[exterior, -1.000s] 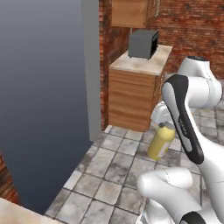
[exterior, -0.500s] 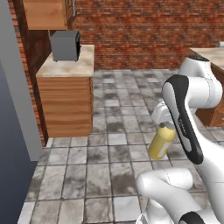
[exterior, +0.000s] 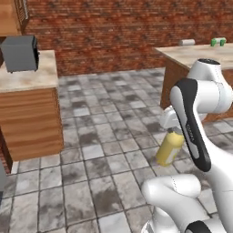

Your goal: Place the drinks on the dining counter in a tight cluster.

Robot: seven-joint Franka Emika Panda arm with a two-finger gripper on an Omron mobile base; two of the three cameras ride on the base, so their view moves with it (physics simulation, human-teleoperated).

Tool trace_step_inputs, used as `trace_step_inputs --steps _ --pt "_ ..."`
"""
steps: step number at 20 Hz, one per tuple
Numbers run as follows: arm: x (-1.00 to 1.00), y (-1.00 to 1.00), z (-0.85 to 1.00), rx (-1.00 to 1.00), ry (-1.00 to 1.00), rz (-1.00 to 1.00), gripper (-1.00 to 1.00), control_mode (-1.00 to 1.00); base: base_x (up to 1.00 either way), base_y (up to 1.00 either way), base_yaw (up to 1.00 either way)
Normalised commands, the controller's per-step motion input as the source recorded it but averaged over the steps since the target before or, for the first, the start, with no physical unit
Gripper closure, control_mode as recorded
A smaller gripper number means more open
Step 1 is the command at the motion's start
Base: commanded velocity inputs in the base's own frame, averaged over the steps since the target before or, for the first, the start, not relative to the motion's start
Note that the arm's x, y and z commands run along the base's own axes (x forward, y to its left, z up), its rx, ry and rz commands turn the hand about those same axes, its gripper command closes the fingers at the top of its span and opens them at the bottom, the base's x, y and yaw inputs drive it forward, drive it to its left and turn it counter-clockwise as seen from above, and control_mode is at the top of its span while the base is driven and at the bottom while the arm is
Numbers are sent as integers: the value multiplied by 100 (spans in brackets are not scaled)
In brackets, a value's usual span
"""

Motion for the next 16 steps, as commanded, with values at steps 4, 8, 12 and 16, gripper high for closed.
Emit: trace_step_inputs --steps 4,8,12,16 --pt "0 0 0 0 0 0 100 100 93 -1 -4" --pt "0 0 0 0 0 0 100 100 100 -8 6" --pt "0 0 0 0 0 0 100 100 100 -34 6" --pt "0 0 0 0 0 0 100 100 92 -62 -4"
